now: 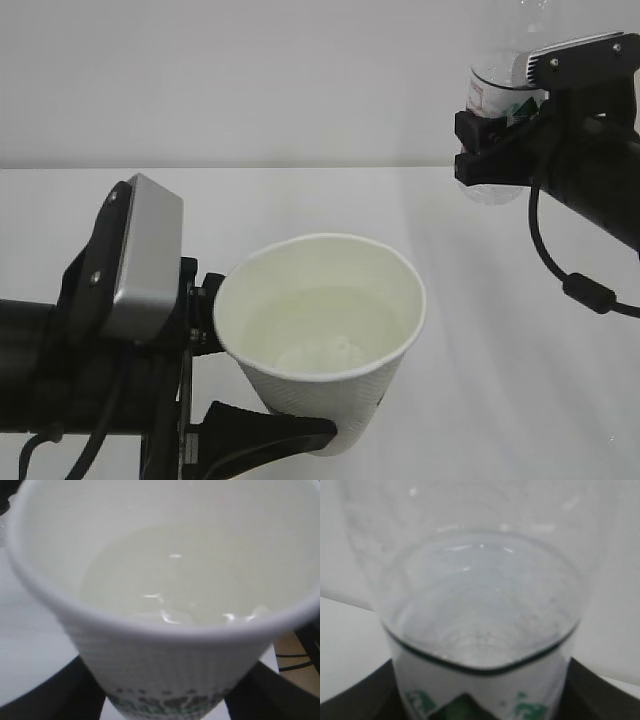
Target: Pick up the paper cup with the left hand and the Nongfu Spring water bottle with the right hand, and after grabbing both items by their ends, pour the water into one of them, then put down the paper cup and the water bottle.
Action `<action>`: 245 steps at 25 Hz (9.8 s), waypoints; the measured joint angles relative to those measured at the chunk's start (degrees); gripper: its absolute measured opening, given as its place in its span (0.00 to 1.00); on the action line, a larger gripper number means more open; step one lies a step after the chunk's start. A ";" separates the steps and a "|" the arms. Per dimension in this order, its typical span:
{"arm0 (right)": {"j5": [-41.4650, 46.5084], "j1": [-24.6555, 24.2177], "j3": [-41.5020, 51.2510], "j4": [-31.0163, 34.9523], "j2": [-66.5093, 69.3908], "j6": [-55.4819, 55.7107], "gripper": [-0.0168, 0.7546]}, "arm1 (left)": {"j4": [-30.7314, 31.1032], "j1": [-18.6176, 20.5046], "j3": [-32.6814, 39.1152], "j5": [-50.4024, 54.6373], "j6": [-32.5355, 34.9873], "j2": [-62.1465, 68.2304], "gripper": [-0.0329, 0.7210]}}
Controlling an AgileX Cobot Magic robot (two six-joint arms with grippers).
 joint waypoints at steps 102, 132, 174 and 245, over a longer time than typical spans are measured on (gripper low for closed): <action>-22.24 0.00 -0.93 4.63 19.28 -0.96 0.63 | -48.61 20.52 0.00 -7.77 31.57 10.40 0.68; -23.16 0.00 -0.93 4.63 19.28 -0.96 0.63 | -66.69 27.27 0.00 -12.01 40.91 16.25 0.68; -23.16 0.00 -0.93 4.77 19.28 -0.96 0.63 | -72.20 33.25 -3.28 -20.88 41.54 29.22 0.68; -24.73 0.00 -0.93 4.77 19.39 -2.06 0.63 | -69.45 35.07 -18.67 -18.97 36.00 48.46 0.91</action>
